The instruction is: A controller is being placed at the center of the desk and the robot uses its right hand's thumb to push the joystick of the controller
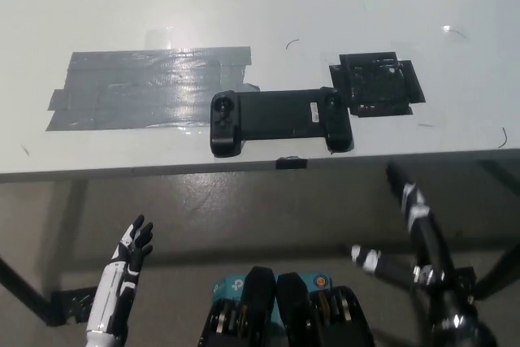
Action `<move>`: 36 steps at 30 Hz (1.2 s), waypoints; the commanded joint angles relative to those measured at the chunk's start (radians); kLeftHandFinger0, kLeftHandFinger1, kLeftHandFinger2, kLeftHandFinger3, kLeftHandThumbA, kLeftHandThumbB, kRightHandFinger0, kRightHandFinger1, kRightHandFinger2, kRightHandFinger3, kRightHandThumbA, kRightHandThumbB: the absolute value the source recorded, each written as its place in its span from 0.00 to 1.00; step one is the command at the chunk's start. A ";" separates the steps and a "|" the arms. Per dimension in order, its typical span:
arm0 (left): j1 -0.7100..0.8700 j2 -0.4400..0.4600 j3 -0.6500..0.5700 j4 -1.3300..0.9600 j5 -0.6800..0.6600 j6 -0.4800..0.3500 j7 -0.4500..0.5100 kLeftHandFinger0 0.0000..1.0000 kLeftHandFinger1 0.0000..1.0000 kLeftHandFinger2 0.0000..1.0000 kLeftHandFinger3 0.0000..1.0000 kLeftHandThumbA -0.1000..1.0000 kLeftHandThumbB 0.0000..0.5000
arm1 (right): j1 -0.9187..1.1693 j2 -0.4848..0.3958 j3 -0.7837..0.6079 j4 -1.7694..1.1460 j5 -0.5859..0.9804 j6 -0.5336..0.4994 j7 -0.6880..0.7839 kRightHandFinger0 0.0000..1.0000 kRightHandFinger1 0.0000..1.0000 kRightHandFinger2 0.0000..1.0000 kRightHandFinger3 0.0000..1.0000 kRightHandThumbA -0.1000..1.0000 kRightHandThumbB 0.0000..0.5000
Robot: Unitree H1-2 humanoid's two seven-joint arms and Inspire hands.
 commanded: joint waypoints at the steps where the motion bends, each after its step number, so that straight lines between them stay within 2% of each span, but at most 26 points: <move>1: 0.006 0.003 -0.001 -0.038 -0.015 -0.035 -0.006 1.00 1.00 1.00 1.00 0.96 0.19 | -0.124 -0.017 -0.031 -0.054 -0.062 0.047 -0.035 1.00 1.00 1.00 1.00 1.00 0.63; 5: -0.001 0.002 -0.002 -0.037 -0.013 -0.034 -0.006 1.00 1.00 1.00 1.00 0.96 0.24 | -0.264 -0.040 -0.045 0.021 -0.105 0.133 -0.045 1.00 1.00 1.00 1.00 1.00 0.68; 7: -0.003 0.002 -0.001 -0.037 -0.008 -0.038 -0.002 1.00 1.00 1.00 1.00 0.96 0.23 | -0.327 -0.050 -0.046 0.090 -0.111 0.148 -0.051 1.00 1.00 1.00 1.00 1.00 0.64; 10: -0.006 0.000 -0.003 -0.037 -0.005 -0.041 -0.001 1.00 1.00 1.00 1.00 0.96 0.20 | -0.406 -0.054 -0.049 0.198 -0.102 0.174 -0.056 1.00 1.00 1.00 1.00 1.00 0.71; 11: -0.006 -0.002 -0.003 -0.040 -0.005 -0.036 0.000 1.00 1.00 1.00 1.00 0.96 0.19 | -0.445 -0.055 -0.052 0.260 -0.092 0.168 -0.060 1.00 1.00 1.00 1.00 0.99 0.73; 18: -0.016 0.000 -0.002 -0.043 0.006 -0.029 0.003 1.00 1.00 1.00 1.00 0.96 0.20 | -0.600 -0.061 -0.043 0.520 -0.092 0.161 -0.080 1.00 1.00 1.00 1.00 0.99 0.71; 20: -0.017 0.002 -0.002 -0.044 0.009 -0.028 0.002 1.00 1.00 1.00 1.00 0.96 0.20 | -0.629 -0.059 -0.042 0.567 -0.091 0.155 -0.086 1.00 1.00 1.00 1.00 1.00 0.73; 24: -0.020 0.002 -0.004 -0.045 0.017 -0.032 0.004 1.00 1.00 1.00 1.00 0.97 0.18 | -0.673 -0.057 -0.037 0.636 -0.093 0.137 -0.100 1.00 1.00 1.00 1.00 1.00 0.72; 25: -0.018 0.002 -0.004 -0.049 0.017 -0.030 0.003 1.00 1.00 1.00 1.00 0.97 0.20 | -0.682 -0.053 -0.036 0.643 -0.089 0.162 -0.092 1.00 1.00 1.00 1.00 1.00 0.75; 29: -0.015 0.000 -0.007 -0.053 0.031 -0.026 0.007 1.00 1.00 1.00 1.00 0.99 0.22 | -0.708 -0.048 -0.034 0.685 -0.084 0.170 -0.096 1.00 1.00 1.00 1.00 1.00 0.77; 30: -0.018 0.000 -0.007 -0.053 0.033 -0.026 0.008 1.00 1.00 1.00 1.00 1.00 0.21 | -0.718 -0.046 -0.034 0.706 -0.084 0.163 -0.102 1.00 1.00 1.00 1.00 1.00 0.70; 32: -0.021 0.002 -0.006 -0.055 0.033 -0.023 0.006 1.00 1.00 1.00 1.00 1.00 0.23 | -0.733 -0.044 -0.032 0.735 -0.084 0.159 -0.107 1.00 1.00 1.00 1.00 1.00 0.69; 36: -0.022 0.001 -0.008 -0.062 0.030 -0.018 0.000 1.00 1.00 1.00 1.00 0.99 0.21 | -0.755 -0.045 -0.036 0.791 -0.077 0.149 -0.114 1.00 1.00 1.00 1.00 1.00 0.75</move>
